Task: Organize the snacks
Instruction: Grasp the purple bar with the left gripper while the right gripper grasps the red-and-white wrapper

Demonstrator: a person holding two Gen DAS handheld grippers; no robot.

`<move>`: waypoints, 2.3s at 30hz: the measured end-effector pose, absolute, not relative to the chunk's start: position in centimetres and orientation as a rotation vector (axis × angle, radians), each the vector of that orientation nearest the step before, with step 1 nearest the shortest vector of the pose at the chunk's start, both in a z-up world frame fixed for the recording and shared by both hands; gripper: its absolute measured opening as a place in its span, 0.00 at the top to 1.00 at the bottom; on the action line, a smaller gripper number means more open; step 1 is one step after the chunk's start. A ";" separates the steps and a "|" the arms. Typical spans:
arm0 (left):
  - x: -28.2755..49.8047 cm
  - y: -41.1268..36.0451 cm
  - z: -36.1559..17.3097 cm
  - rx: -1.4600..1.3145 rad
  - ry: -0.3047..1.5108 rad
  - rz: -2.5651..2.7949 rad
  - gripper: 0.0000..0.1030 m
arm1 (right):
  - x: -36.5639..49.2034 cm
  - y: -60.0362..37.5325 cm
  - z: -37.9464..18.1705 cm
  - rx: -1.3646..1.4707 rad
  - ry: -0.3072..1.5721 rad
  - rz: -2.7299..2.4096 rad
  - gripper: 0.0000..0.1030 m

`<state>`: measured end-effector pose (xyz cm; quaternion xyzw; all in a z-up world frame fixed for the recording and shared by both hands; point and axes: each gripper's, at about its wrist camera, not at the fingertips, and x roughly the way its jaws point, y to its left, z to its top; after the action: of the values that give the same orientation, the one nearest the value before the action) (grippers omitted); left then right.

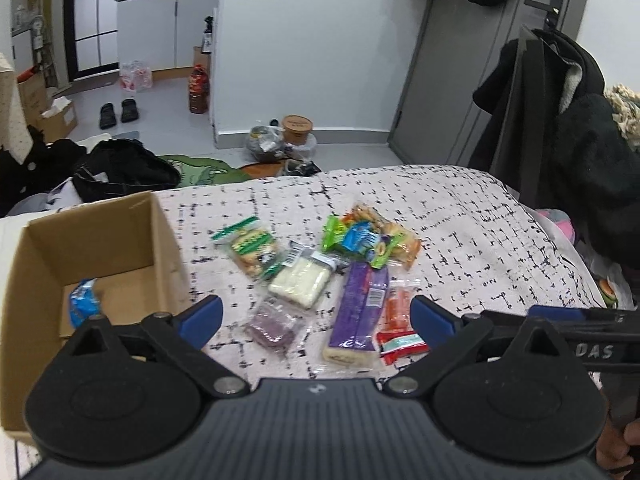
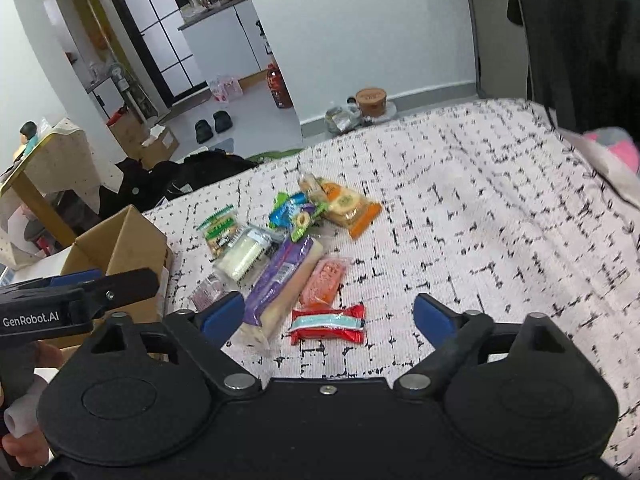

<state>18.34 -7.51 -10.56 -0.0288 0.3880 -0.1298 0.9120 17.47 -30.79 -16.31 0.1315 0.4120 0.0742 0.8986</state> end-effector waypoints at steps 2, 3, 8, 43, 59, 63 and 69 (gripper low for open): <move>18.7 -8.0 -10.9 -0.052 0.803 -0.282 0.05 | 17.8 -30.8 -16.8 0.286 0.869 0.154 0.15; 18.8 -8.2 -11.2 -0.048 0.806 -0.290 0.08 | 17.9 -30.7 -17.0 0.289 0.873 0.154 0.17; 19.7 -9.4 -12.6 -0.040 0.832 -0.313 0.15 | 18.7 -30.4 -18.6 0.290 0.916 0.146 0.21; 22.3 -10.6 -19.4 -0.094 0.974 -0.313 0.68 | 22.2 -29.6 -22.5 0.262 1.026 0.127 0.27; 20.2 -8.0 -19.1 -0.126 0.964 -0.271 0.70 | 22.7 -25.8 -23.4 0.126 1.012 0.083 0.33; 20.3 -8.2 -19.1 -0.115 0.971 -0.273 0.69 | 22.2 -25.8 -23.4 0.074 1.009 0.077 0.42; 20.5 -8.9 -19.8 -0.085 0.978 -0.279 0.66 | 21.2 -27.5 -23.1 0.070 0.993 0.072 0.51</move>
<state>20.54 -8.89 -19.78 -0.0407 0.4681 -0.1337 0.8725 21.22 -27.49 -23.11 0.0335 0.4762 0.0343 0.8780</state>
